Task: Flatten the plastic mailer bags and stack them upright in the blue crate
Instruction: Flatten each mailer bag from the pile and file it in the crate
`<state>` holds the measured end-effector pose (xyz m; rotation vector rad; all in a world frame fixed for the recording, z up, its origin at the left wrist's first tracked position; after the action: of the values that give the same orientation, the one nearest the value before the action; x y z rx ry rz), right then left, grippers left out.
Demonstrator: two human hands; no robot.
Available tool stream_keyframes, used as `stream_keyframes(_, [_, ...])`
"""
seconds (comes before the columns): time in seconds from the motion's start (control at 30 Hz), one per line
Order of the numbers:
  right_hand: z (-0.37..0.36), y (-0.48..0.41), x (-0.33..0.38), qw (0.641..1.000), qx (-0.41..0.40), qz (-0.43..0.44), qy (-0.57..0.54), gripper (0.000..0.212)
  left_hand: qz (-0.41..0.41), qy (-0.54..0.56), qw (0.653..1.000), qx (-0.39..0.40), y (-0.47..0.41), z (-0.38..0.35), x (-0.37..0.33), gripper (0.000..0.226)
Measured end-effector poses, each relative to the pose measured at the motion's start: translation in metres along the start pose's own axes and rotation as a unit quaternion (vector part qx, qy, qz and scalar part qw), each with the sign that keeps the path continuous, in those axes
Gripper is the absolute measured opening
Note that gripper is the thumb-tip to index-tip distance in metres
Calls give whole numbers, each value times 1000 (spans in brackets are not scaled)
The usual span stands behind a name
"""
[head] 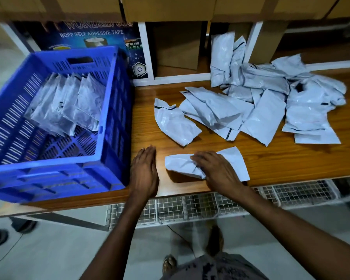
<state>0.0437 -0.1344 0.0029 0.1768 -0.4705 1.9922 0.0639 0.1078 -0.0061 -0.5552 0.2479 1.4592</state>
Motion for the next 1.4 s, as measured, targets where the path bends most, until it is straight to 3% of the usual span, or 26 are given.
stream_keyframes(0.07, [9,4,7,1000,-20,-2,1,69,-3,73,996,-55,6,16,-7,45])
stream_keyframes(0.13, [15,11,13,998,-55,-17,12,52,-80,40,992,-86,18,28,-34,39])
stream_keyframes(0.23, [9,25,15,994,-56,-90,28,45,-176,-34,984,-3,25,13,-84,39])
stream_keyframes(0.37, [-9,33,8,985,50,-161,50,60,-189,-92,960,184,22,-23,-104,57])
stream_keyframes(0.5, [-8,38,-1,979,88,-176,45,69,-222,-148,942,203,35,-38,-86,66])
stream_keyframes(0.67, [-5,49,-20,978,99,-173,67,76,-173,-109,963,177,45,-43,-73,61])
stream_keyframes(0.97, [5,45,-47,976,123,-162,73,71,-132,-138,960,204,45,-42,-78,71])
stream_keyframes(1.4, [30,51,-84,973,157,-164,50,97,-112,-133,964,199,43,-37,-80,90])
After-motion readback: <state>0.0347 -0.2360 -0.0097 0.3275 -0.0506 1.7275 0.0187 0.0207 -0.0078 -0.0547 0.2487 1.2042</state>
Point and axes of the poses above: each hand's wrist, its own y-axis away from the middle knuckle, its own z-axis out of the back of the hand, x = y × z, the point moved 6 cm from there along -y, towards the middle knuckle, and after that the axes turned 4 degrees about -y, right-handed, at the moved point
